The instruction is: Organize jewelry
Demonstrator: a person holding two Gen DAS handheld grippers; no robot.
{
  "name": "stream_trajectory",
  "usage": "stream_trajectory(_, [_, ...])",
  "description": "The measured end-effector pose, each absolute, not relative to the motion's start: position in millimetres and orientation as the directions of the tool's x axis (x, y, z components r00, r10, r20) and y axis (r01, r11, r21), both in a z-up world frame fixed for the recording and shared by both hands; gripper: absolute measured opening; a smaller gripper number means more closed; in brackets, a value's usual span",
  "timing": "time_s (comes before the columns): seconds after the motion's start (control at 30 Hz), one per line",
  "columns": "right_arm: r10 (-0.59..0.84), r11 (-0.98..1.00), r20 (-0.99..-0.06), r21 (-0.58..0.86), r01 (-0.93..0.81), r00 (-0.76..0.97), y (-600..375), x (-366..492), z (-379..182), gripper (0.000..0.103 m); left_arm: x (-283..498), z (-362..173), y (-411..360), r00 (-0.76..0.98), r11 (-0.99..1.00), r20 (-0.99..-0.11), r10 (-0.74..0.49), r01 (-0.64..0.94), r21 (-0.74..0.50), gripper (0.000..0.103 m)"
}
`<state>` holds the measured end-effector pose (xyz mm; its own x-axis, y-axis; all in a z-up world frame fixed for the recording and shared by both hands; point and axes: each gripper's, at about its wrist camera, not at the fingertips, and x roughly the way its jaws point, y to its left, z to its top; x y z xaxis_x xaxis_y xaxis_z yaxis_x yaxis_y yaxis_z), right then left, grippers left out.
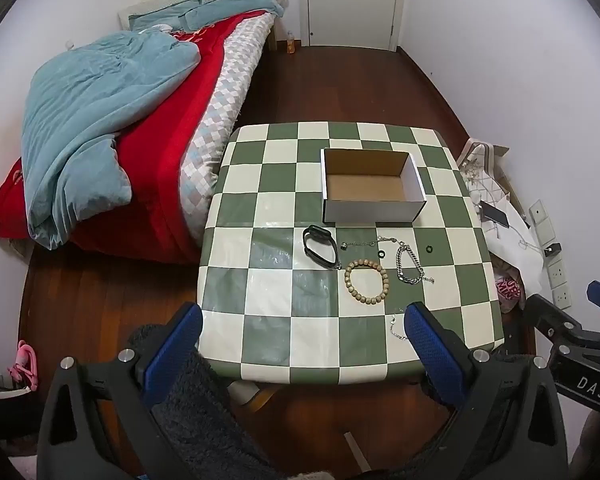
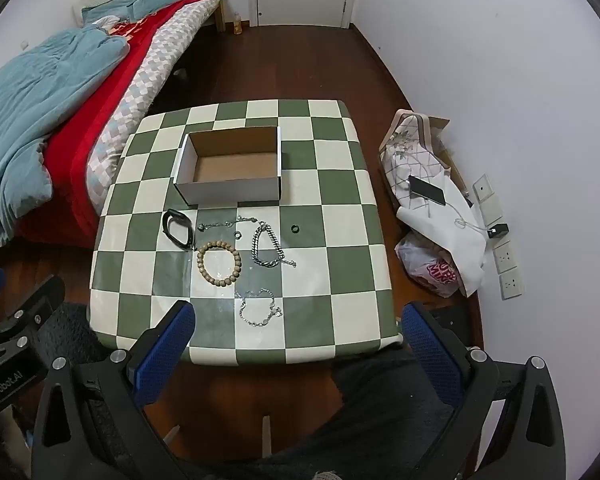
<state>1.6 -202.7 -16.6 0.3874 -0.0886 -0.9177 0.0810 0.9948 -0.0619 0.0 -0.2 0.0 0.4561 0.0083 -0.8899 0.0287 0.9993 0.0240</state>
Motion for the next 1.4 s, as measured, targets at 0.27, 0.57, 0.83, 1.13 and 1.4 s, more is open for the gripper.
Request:
stream_trajectory(0.27, [-0.093, 0.994, -0.916, -0.066, 0.082, 0.391, -203.2, -0.3, -13.6, 0.103, 0.2, 0.0, 0.1, 0.457, 0.999, -0.890, 0.005, 0.028, 0.019, 0.103])
stream_trajectory(0.57, [-0.095, 0.994, -0.914, -0.069, 0.080, 0.394, -202.3, -2.2, -10.9, 0.103, -5.2, -0.1, -2.2, 0.465, 0.999, -0.885, 0.004, 0.030, 0.019, 0.103])
stream_trajectory(0.83, [-0.097, 0.994, -0.914, -0.070, 0.082, 0.394, -203.2, -3.3, -8.2, 0.103, -5.4, 10.2, -3.6, 0.469, 0.999, -0.883, -0.004, 0.038, 0.015, 0.103])
stream_trajectory(1.13, [-0.093, 0.995, -0.912, -0.067, 0.080, 0.398, -202.7, -5.3, -9.1, 0.103, -5.3, 14.6, -4.6, 0.477, 0.999, -0.879, 0.002, 0.035, 0.021, 0.103])
stream_trajectory(1.4, [-0.093, 0.995, -0.912, -0.067, 0.079, 0.400, -201.9, -6.0, -1.5, 0.103, -7.6, 17.9, -2.6, 0.483, 0.999, -0.876, 0.000, 0.035, 0.019, 0.103])
